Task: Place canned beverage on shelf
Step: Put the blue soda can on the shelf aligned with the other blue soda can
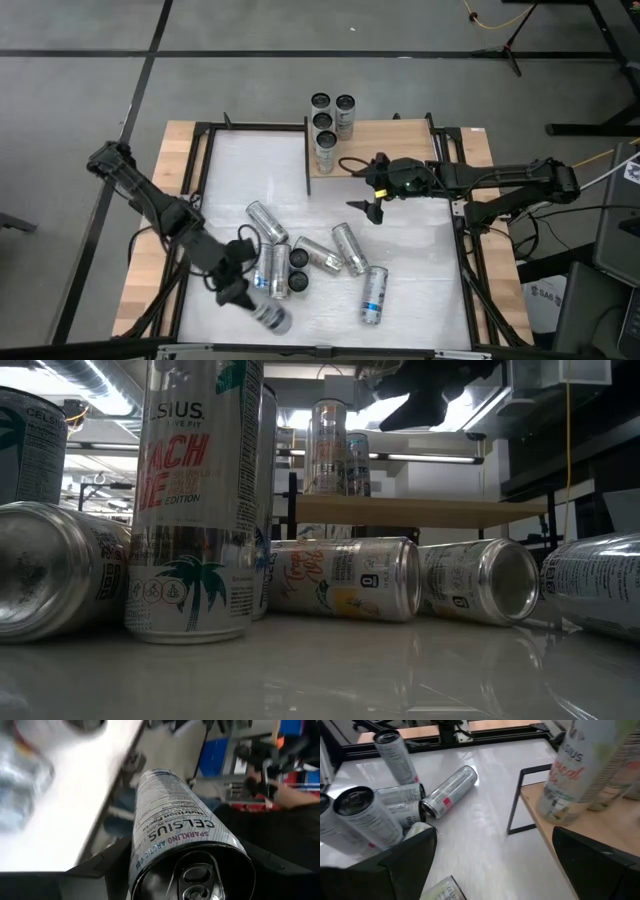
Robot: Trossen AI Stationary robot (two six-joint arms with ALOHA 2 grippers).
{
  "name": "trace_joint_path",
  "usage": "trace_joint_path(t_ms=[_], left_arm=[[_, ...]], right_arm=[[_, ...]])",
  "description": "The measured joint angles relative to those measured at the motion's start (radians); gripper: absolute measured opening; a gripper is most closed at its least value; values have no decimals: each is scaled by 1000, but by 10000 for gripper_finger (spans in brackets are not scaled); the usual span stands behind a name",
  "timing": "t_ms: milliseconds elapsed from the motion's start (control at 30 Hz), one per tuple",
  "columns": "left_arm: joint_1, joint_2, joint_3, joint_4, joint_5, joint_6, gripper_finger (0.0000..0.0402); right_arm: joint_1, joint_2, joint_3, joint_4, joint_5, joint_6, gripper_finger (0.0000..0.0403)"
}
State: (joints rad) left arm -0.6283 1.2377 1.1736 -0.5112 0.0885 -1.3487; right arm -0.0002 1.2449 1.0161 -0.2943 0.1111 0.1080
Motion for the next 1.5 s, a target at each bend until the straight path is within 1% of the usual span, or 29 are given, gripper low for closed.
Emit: trace_joint_path(t_ms=[200,400,567,700,833,1033,1133,1267,1400,1500], left_arm=[[118,0,0,22,-3,148,252],[218,0,1,155,1,301,252],[298,1,1,171,0,427,252],[357,6,1,168,-3,542,252],[418,15,1,169,-3,672,252],[488,44,1,159,-67,844,252],[525,65,1,161,-60,886,252],[570,96,1,151,-47,904,252],[619,122,1,141,-43,940,252],[656,130,1,75,-35,940,252]], right_arm=[[0,0,0,0,-77,32,386],[0,0,0,0,-159,77,386],[-1,-16,0,-32,-264,84,386],[-2,-64,0,-90,-273,130,386],[-2,-117,0,-112,-273,158,386],[-2,-175,0,-122,-287,204,386],[-2,-201,0,-143,-288,205,386],[-8,-235,0,-172,-288,205,386],[-43,-259,0,-206,-289,205,386],[-84,-269,0,-234,-298,202,386]])
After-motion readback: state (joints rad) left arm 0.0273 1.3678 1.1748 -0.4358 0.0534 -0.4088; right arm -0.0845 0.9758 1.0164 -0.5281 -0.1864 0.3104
